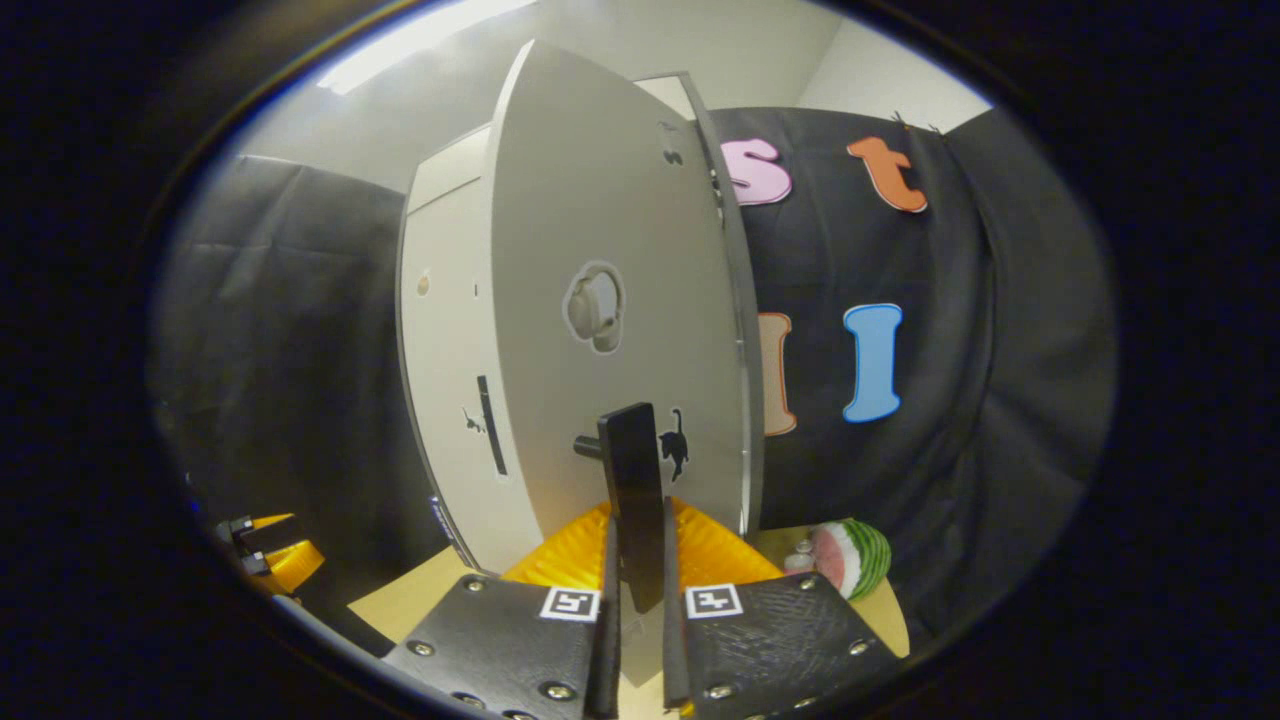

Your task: Open the right door of the double-door shoe cabinet with the right hand, and open the left door with the left hand.

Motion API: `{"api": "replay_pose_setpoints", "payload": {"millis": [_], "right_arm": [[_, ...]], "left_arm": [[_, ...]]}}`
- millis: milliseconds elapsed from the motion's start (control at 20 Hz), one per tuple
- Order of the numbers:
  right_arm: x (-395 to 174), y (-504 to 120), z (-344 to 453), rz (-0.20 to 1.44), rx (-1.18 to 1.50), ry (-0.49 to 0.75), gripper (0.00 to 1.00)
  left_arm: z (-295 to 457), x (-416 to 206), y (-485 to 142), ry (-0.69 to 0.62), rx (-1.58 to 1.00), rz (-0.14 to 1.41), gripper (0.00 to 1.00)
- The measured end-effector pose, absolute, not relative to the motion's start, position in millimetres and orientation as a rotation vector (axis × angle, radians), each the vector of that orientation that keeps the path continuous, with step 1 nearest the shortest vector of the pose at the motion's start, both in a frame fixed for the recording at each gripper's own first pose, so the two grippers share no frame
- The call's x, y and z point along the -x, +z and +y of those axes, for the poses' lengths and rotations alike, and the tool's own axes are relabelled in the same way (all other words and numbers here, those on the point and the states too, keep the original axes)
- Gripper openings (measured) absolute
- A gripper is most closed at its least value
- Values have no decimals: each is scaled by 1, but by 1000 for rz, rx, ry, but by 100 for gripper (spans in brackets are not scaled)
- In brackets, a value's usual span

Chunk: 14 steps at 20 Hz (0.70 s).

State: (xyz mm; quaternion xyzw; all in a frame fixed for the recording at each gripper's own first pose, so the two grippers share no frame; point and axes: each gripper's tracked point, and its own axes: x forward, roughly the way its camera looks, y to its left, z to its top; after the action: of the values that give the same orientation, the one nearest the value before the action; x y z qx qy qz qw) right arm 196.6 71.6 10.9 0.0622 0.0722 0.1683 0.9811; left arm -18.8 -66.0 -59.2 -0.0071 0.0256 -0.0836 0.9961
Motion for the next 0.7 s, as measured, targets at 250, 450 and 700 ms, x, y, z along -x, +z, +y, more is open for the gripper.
{"api": "replay_pose_setpoints", "payload": {"millis": [250, 450, 700], "right_arm": [[-213, 14, 29, 92, -87, 198, 2], [-202, 12, 30, 104, -150, 261, 0], [-207, 12, 24, 81, -136, 239, 1]], "left_arm": [[-76, 10, -69, -178, 17, 72, 96], [-82, 5, -73, -179, 15, 79, 97], [-91, -2, -77, -176, 4, 86, 97]]}}
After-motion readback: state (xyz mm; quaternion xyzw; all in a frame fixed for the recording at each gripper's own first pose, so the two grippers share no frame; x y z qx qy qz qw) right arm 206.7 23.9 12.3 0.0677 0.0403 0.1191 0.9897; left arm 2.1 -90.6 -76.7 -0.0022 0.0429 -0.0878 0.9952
